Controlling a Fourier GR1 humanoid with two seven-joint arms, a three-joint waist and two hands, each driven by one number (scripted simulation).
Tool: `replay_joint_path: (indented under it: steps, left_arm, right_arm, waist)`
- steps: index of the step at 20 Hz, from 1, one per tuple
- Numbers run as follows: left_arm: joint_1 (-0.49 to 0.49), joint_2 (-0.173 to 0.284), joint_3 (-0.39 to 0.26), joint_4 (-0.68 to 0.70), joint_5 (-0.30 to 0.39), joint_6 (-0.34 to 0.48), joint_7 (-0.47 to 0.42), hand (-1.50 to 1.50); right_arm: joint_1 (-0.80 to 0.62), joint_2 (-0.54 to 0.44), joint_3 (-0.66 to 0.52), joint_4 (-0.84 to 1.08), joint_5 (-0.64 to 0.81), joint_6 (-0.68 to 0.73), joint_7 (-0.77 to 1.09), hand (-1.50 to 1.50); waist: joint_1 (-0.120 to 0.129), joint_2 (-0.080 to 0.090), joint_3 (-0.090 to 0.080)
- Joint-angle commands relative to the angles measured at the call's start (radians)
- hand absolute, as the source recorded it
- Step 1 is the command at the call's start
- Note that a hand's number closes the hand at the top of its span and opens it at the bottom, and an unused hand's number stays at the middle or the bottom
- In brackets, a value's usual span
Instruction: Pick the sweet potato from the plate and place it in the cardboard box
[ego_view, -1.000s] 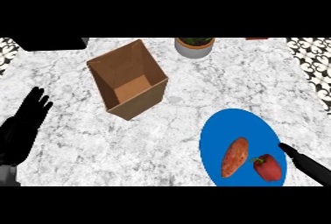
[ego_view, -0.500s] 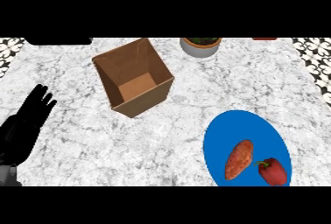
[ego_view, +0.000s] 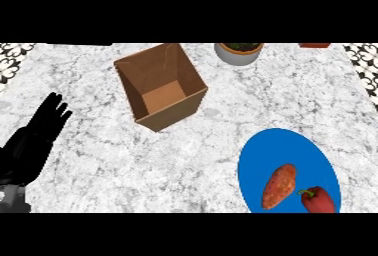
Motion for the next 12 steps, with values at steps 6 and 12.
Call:
replay_joint_path:
  steps: [6, 12]
  left_arm:
    - [-0.004, -0.012, 0.0, 0.004, -0.002, -0.022, 0.004, 0.0]
    - [-0.01, -0.04, 0.004, 0.006, -0.027, 0.005, 0.035, 0.0]
  right_arm:
    - [-0.363, 0.023, 0.153, -0.04, -0.033, 0.313, 0.597, -1.5]
    - [-0.565, 0.127, 0.228, 0.019, -0.015, 0.422, 0.799, -1.5]
  waist:
    - [0.021, -0.007, 0.006]
    - [-0.016, -0.016, 0.008]
